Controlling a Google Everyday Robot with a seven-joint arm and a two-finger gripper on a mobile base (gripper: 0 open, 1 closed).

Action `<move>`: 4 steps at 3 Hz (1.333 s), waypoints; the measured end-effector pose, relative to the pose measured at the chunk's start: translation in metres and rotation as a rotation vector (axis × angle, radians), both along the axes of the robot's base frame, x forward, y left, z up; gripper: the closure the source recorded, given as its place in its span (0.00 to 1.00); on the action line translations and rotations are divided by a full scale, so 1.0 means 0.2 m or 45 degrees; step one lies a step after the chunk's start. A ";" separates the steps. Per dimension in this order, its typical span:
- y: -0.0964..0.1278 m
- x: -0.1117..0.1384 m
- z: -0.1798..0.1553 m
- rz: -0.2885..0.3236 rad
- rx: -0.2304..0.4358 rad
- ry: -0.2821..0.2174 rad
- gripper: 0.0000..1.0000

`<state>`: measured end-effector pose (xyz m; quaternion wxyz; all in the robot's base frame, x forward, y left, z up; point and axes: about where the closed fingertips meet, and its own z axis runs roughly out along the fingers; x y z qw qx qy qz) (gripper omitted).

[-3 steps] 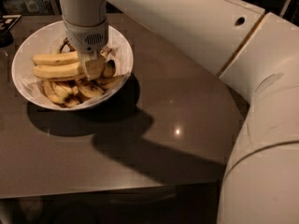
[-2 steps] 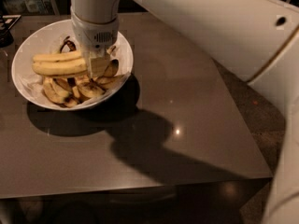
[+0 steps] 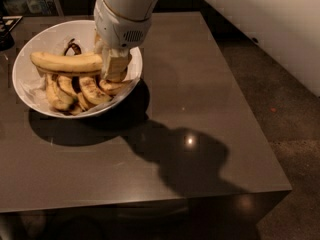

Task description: Pick banana from white bowl

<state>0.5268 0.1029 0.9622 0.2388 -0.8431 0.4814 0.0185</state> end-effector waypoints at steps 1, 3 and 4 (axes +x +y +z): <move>-0.05 -0.07 0.06 0.002 0.029 -0.023 1.00; -0.15 -0.25 0.15 -0.043 0.033 -0.036 1.00; -0.19 -0.34 0.15 -0.084 0.049 -0.022 1.00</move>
Offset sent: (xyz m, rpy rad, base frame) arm -0.0520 -0.0363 0.0365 0.0190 -0.0386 -0.0286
